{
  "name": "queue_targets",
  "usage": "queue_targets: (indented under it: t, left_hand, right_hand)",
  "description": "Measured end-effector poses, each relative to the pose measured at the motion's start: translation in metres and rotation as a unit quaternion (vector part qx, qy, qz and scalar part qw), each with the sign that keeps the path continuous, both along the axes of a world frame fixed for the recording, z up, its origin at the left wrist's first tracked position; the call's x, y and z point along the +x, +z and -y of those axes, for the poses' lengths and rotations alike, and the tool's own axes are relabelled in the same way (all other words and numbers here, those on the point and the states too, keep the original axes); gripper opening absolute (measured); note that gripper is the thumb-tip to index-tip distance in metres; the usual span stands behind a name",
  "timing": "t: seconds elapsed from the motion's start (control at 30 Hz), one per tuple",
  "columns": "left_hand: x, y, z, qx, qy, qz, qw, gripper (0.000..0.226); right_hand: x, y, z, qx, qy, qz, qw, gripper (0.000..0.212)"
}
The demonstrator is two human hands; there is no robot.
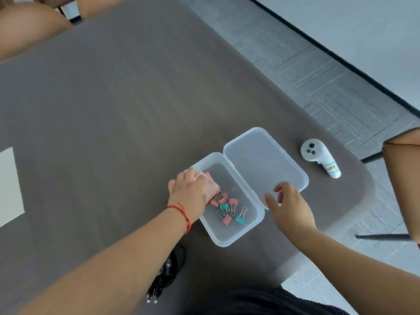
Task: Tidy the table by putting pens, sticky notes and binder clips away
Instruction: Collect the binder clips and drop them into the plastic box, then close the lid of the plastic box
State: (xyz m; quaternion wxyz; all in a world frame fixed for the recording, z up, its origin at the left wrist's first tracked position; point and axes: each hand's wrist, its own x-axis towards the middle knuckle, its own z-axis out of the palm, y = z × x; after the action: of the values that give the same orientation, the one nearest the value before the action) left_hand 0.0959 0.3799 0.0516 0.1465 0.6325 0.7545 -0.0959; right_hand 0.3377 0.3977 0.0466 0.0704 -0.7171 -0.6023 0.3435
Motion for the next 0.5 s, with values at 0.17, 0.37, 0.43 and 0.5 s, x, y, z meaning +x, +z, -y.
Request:
queue_targets:
  t: [0.17, 0.37, 0.43, 0.5]
  left_hand:
    - [0.001, 0.002, -0.001, -0.011, 0.315, 0.076, 0.946, 0.040]
    - [-0.007, -0.008, 0.000, -0.064, 0.396, 0.224, 0.888, 0.037]
    - [-0.011, -0.017, 0.001, -0.068, 0.400, 0.242, 0.882, 0.036]
    - [-0.012, -0.015, 0.001, -0.076, 0.403, 0.263, 0.873, 0.036]
  right_hand:
    - [0.026, -0.014, 0.003, -0.132, -0.268, -0.123, 0.946, 0.058]
    - [0.023, -0.018, -0.005, -0.137, -0.280, -0.238, 0.920, 0.029]
    - [0.024, -0.019, -0.003, -0.126, -0.284, -0.247, 0.918, 0.029]
    - [0.024, -0.017, 0.000, -0.107, -0.289, -0.262, 0.915, 0.030]
